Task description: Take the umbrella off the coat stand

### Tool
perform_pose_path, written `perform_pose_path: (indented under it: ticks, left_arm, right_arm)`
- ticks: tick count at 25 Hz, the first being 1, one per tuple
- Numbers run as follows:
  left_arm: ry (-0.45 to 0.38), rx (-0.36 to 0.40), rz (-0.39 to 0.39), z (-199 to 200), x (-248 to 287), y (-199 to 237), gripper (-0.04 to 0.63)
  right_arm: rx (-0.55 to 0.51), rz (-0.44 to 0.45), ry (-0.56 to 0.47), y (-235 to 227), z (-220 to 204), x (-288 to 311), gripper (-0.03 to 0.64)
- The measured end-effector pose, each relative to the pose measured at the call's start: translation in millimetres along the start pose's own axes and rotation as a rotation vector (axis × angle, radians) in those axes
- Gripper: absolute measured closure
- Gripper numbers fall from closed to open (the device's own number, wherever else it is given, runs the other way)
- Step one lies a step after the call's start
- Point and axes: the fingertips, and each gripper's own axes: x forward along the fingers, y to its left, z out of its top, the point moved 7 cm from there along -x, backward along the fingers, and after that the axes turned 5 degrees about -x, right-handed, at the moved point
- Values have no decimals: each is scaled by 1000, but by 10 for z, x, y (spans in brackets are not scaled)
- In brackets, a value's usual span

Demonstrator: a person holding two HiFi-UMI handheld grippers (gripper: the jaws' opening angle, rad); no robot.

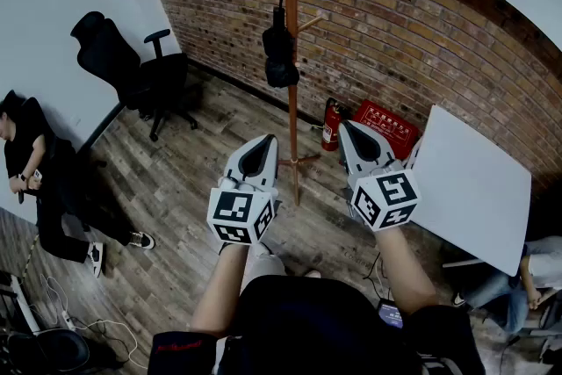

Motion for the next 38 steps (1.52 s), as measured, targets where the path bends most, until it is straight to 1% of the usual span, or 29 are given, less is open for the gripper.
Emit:
perform_pose_path:
  ticks: [7, 12, 17, 23, 30, 38]
  left_arm:
    - [11, 1, -10, -18, 14, -59, 575]
    - [12, 18, -7, 25, 16, -110, 575]
    - [4, 36, -2, 65, 40, -195, 575]
    - [4, 26, 3, 64, 142, -231, 575]
    - [11, 38, 14, 60, 323, -107, 575]
    - [18, 32, 4, 53, 684, 126, 575]
  right_arm:
    - [27, 3, -10, -17, 1, -35, 591]
    - [24, 23, -9, -14, 24, -55, 589]
    - [17, 23, -23, -63, 29, -127, 589]
    - [25, 24, -22, -177, 3, -122, 589]
    - [29, 33, -14, -266, -43, 80, 589]
    - [28, 31, -1, -430, -96, 433, 589]
